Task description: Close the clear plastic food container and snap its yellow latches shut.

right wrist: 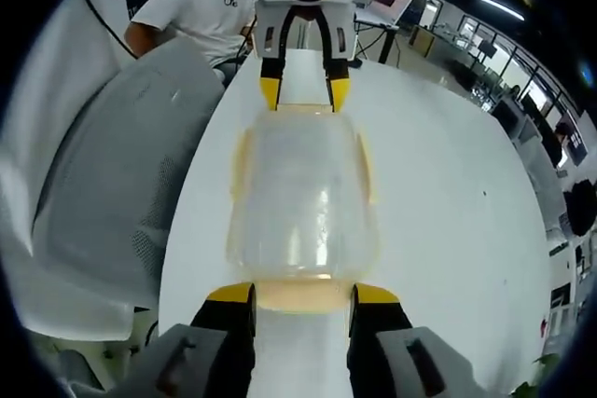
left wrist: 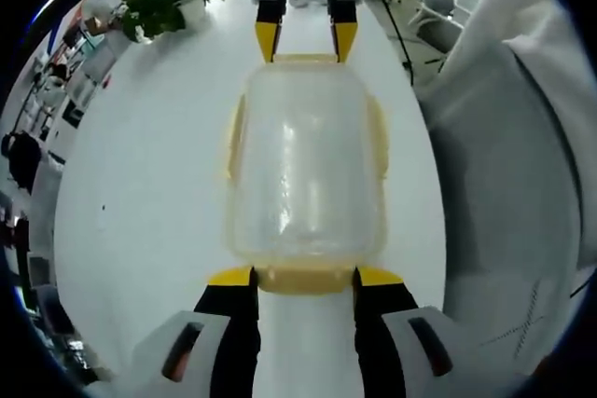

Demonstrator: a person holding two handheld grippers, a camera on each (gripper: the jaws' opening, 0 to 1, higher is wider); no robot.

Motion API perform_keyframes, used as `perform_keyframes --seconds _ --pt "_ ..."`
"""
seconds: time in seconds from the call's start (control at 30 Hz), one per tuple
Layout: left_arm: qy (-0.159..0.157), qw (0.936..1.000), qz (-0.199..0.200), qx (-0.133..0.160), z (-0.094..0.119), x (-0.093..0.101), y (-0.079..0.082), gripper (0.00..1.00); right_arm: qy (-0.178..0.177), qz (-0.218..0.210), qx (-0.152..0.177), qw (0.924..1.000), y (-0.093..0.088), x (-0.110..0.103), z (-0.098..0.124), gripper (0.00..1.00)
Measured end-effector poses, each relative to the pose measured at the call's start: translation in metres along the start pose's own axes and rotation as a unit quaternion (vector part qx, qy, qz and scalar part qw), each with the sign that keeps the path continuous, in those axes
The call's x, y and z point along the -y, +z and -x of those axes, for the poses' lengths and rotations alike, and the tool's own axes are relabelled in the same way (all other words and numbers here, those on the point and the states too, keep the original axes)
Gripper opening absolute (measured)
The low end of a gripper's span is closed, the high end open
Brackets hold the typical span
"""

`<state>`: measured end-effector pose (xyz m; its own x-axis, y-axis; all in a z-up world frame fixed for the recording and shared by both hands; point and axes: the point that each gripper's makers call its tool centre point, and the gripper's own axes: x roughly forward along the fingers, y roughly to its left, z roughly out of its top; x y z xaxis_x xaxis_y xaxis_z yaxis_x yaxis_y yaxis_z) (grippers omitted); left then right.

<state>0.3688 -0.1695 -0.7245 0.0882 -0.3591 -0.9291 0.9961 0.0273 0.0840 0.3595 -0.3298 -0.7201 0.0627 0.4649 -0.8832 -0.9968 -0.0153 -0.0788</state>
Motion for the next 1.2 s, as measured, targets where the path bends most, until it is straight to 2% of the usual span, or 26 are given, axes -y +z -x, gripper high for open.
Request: perform_keyframes --seconds 0.67,1.2 --pt "-0.010 0.9999 -0.003 -0.011 -0.017 -0.001 0.001 0.37 0.006 -0.003 -0.008 0.9999 -0.015 0.000 -0.015 0.37" --pt "-0.022 0.9997 0.010 -0.005 -0.020 0.001 -0.004 0.37 0.017 -0.009 -0.012 0.9997 -0.017 0.000 -0.021 0.38"
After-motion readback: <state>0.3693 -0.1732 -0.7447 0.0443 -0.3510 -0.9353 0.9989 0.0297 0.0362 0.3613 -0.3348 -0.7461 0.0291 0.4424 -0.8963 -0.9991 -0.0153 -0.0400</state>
